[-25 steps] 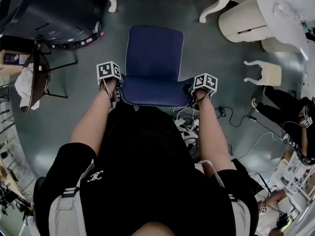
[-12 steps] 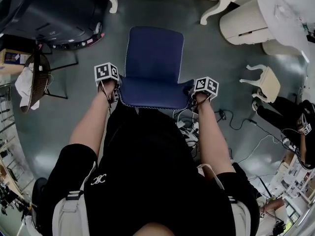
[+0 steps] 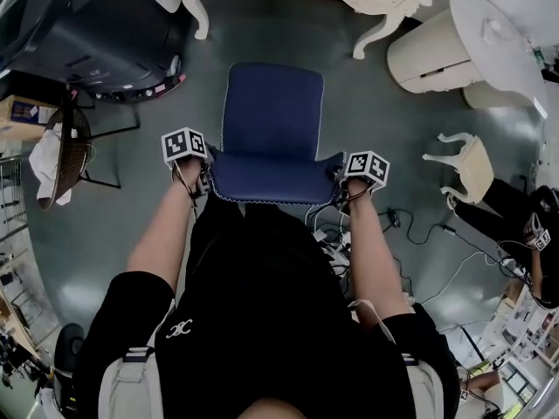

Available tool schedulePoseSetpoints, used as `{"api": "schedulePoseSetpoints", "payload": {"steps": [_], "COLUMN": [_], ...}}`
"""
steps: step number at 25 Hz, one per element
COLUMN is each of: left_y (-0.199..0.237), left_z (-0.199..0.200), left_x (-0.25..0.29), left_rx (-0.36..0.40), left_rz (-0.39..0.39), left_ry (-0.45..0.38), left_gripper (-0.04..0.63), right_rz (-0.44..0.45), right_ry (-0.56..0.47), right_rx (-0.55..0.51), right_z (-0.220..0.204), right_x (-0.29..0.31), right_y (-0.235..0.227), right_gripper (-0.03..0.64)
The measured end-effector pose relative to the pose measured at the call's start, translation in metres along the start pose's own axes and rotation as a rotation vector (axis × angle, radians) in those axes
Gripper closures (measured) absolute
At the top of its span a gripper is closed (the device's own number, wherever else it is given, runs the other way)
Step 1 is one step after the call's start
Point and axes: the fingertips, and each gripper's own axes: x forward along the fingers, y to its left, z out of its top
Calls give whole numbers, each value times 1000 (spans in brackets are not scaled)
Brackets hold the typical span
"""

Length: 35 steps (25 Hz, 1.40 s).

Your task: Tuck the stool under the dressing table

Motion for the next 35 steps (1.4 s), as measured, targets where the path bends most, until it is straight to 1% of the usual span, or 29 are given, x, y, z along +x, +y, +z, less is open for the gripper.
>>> {"api": "schedulePoseSetpoints", "payload": {"steps": [4, 7, 14, 20, 28, 35], "left_y": [-3, -9, -37, -57, -76, -87], "left_z": [-3, -2, 25, 51, 102, 160], "left_x": [-3, -6, -23, -40, -54, -37], "left_rx": [-5, 1, 40, 45, 49, 40], "left_rz": [-4, -15, -36, -45, -52, -62], "left_ry": [-8, -31, -90, -142, -178, -166], "left_gripper": [483, 483, 482, 480, 479, 477], "right_rz": [8, 14, 56, 81, 110, 108], "right_ry": [-17, -26, -68, -99, -115, -107], "right_rx": [-25, -42, -29, -69, -79, -52], "right_z": [7, 13, 31, 66, 112, 164], "right_x": [-7, -13, -27, -42, -45, -28], "right_y": [5, 6, 12, 32, 61, 80], "right_gripper": [531, 532, 531, 531, 531, 531]}}
